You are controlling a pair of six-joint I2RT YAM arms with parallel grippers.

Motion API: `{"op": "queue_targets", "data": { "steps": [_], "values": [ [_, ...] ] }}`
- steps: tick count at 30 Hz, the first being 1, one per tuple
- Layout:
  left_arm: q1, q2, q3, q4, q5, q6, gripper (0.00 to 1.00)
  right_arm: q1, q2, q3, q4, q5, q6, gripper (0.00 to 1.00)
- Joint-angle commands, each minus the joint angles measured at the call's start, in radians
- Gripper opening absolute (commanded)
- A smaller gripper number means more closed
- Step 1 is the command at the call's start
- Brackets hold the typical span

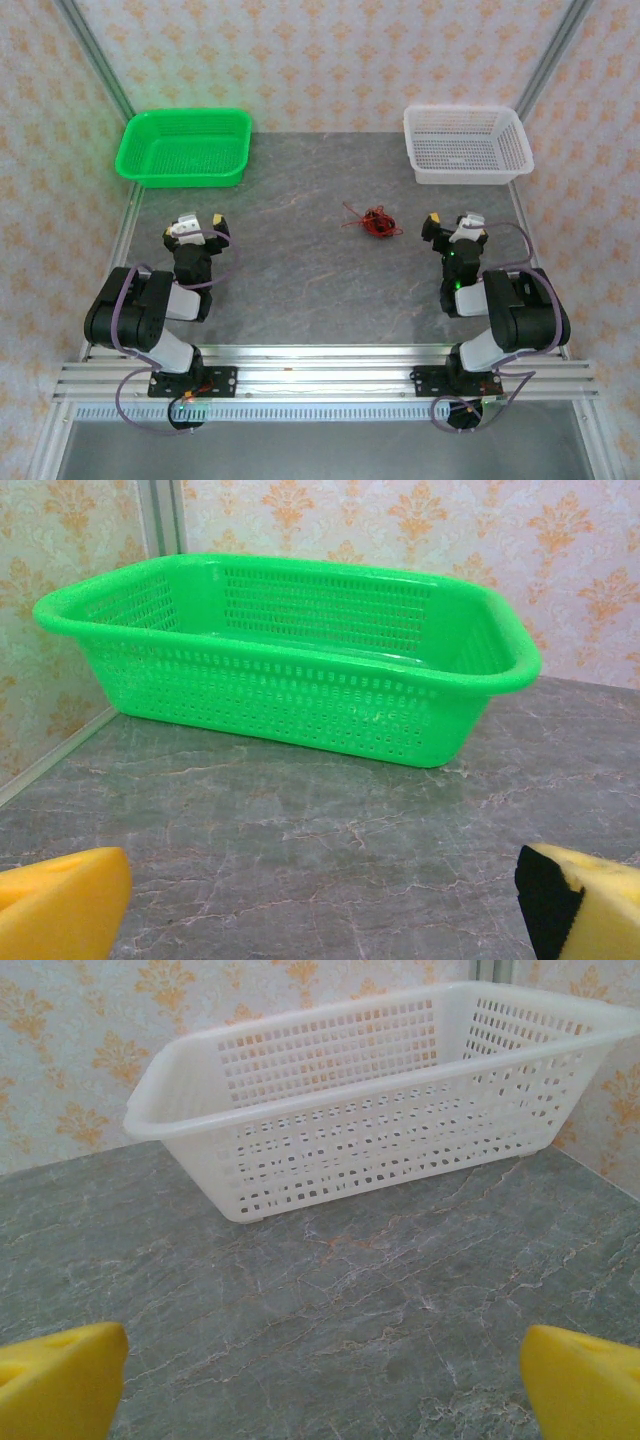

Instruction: Untangle the cables

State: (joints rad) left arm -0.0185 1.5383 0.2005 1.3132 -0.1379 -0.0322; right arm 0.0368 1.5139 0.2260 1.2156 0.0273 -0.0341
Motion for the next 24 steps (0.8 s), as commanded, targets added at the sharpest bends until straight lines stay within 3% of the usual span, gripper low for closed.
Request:
{"op": "queue_targets", "data": {
  "steps": [1, 24],
  "values": [
    [0.006, 0.000, 0.012, 0.018, 0.010, 0.005, 1.00, 0.002, 0.005, 0.001, 0.026, 0.019, 0.006, 1.00],
    [0.006, -0.005, 0.014, 0.019, 0.005, 0.006, 0.99, 0.003, -0.006, -0.002, 0.025, 0.034, 0.012, 1.00]
  ]
}}
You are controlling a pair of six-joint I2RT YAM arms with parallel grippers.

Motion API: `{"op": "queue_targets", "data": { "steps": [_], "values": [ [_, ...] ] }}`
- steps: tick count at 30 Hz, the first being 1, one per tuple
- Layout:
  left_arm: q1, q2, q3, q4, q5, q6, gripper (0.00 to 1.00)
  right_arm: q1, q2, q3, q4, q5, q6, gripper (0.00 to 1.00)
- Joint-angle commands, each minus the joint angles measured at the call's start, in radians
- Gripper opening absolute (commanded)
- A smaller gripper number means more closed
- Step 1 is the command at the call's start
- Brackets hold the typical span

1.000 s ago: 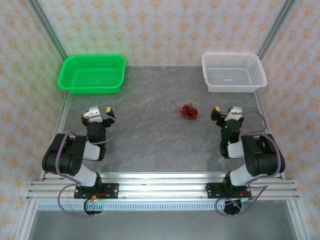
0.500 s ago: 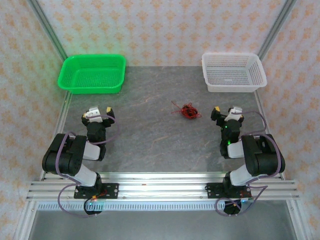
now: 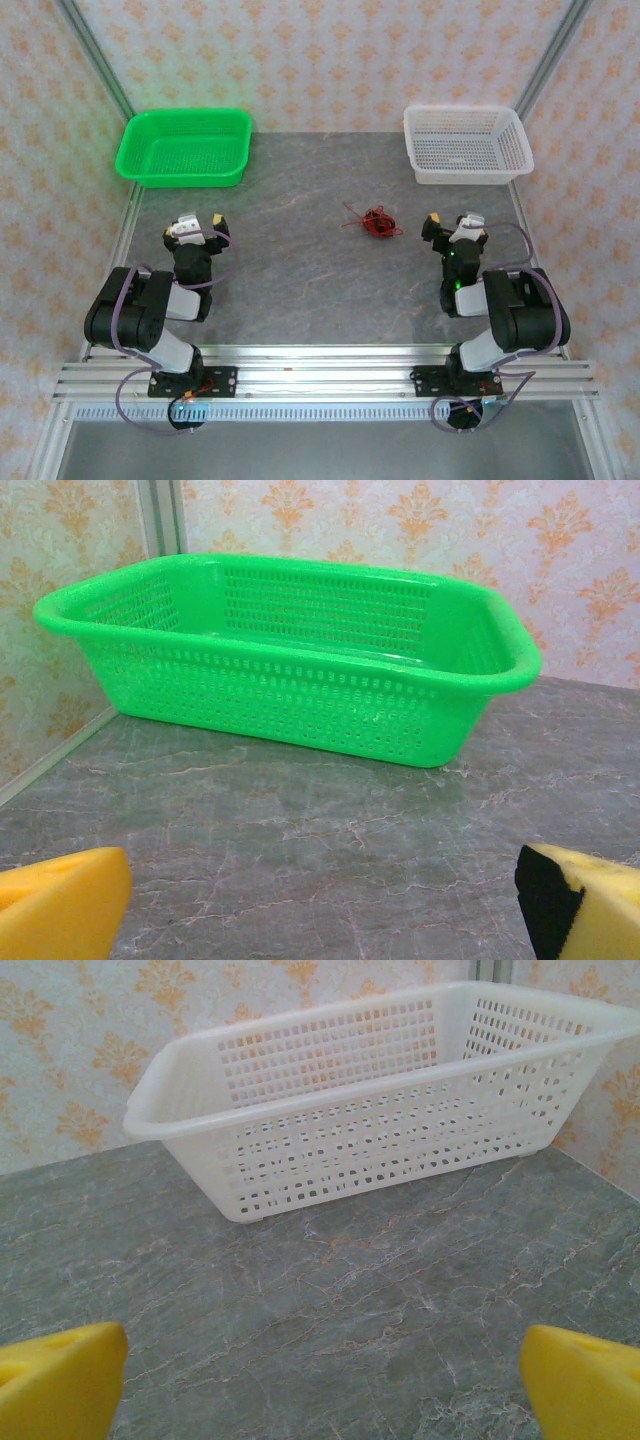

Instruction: Untangle the cables

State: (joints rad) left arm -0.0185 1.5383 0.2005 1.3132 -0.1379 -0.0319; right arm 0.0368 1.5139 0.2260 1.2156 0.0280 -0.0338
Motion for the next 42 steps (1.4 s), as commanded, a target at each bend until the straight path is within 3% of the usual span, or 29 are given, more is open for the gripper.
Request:
{"op": "queue_targets", "data": {
  "steps": [1, 3, 6, 10, 16, 20, 24, 29, 38, 42],
  "values": [
    [0.005, -0.035, 0.025, -0.028, -0.008, -0.002, 0.99, 0.003, -0.025, -0.002, 0.008, 0.046, 0.017, 1.00],
    [0.002, -0.114, 0.031, -0.104, -0.040, -0.008, 0.97, 0.004, -0.084, 0.010, -0.062, 0.051, 0.017, 1.00],
    [-0.031, -0.257, 0.051, -0.257, -0.144, -0.025, 0.94, 0.007, -0.188, 0.096, -0.336, 0.053, 0.052, 1.00],
    [-0.065, -0.369, 0.149, -0.539, -0.192, -0.153, 0.92, 0.040, -0.256, 0.224, -0.661, 0.040, 0.106, 0.99],
    [-0.108, -0.387, 0.302, -0.827, -0.113, -0.293, 0.90, 0.143, -0.232, 0.458, -1.138, -0.093, 0.139, 0.93],
    [-0.144, -0.420, 0.352, -0.935, -0.071, -0.343, 0.90, 0.225, -0.163, 0.592, -1.346, -0.187, 0.142, 0.90],
    [-0.161, -0.466, 0.379, -1.029, -0.044, -0.399, 0.90, 0.268, -0.069, 0.712, -1.467, -0.274, 0.181, 0.87],
    [-0.170, -0.535, 0.392, -1.132, 0.015, -0.461, 0.90, 0.368, 0.017, 0.803, -1.541, -0.157, 0.093, 0.85],
    [-0.173, -0.614, 0.412, -1.260, 0.094, -0.492, 0.92, 0.371, 0.120, 0.878, -1.610, -0.005, -0.132, 0.80],
    [-0.173, -0.635, 0.412, -1.281, 0.109, -0.494, 0.93, 0.370, 0.165, 0.880, -1.555, -0.024, -0.179, 0.79]
  ]
}}
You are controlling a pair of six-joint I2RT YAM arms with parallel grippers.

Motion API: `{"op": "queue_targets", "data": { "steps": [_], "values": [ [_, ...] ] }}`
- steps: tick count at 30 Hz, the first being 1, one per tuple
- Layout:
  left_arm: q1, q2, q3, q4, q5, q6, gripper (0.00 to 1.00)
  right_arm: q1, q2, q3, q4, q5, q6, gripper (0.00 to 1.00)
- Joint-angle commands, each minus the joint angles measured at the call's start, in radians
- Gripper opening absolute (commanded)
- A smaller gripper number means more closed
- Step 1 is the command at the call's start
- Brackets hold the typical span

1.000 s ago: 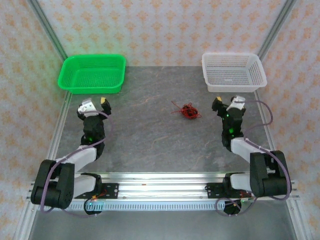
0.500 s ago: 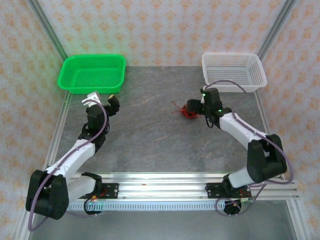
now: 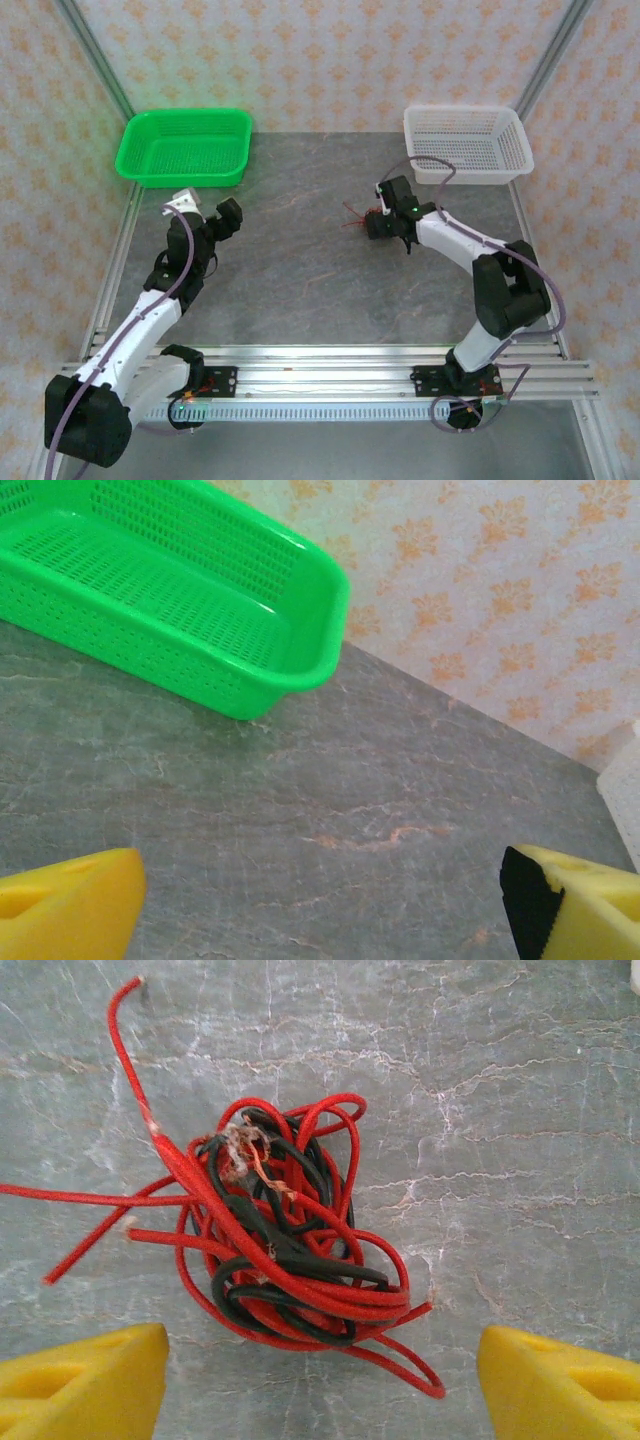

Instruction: Untangle the cables

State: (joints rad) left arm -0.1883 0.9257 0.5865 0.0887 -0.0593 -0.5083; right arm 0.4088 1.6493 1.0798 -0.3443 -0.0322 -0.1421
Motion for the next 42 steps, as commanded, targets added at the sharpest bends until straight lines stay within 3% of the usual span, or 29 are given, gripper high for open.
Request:
{"op": "queue_targets", "data": {
  "steps": [1, 8, 11, 19, 29, 34, 38, 42],
  "values": [
    [-0.004, -0.024, 0.027, -0.061, 0.032, -0.016, 0.93, -0.002, 0.044, 0.032, 0.017, 0.025, -0.079, 0.78],
    [-0.004, -0.045, 0.030, -0.084, 0.046, -0.019, 0.94, -0.002, 0.127, 0.048, 0.099, -0.024, -0.142, 0.69],
    [-0.003, -0.053, 0.033, -0.093, 0.048, -0.019, 0.94, -0.002, 0.146, 0.050, 0.121, -0.026, -0.157, 0.60],
    [-0.006, -0.071, 0.036, -0.112, 0.086, -0.030, 0.95, -0.002, 0.083, -0.034, 0.228, -0.080, -0.161, 0.00],
    [-0.057, -0.074, -0.026, -0.029, 0.243, -0.113, 0.95, 0.010, -0.208, -0.306, 0.494, -0.245, -0.293, 0.00],
    [-0.108, -0.036, -0.042, 0.052, 0.355, -0.097, 0.94, 0.016, -0.396, -0.491, 0.717, -0.417, -0.412, 0.00],
    [-0.166, -0.001, -0.040, 0.112, 0.428, -0.043, 0.94, 0.020, -0.485, -0.548, 0.745, -0.567, -0.540, 0.00],
    [-0.252, 0.032, -0.026, 0.175, 0.489, 0.010, 0.94, 0.034, -0.521, -0.535, 0.717, -0.628, -0.576, 0.00]
  ]
}}
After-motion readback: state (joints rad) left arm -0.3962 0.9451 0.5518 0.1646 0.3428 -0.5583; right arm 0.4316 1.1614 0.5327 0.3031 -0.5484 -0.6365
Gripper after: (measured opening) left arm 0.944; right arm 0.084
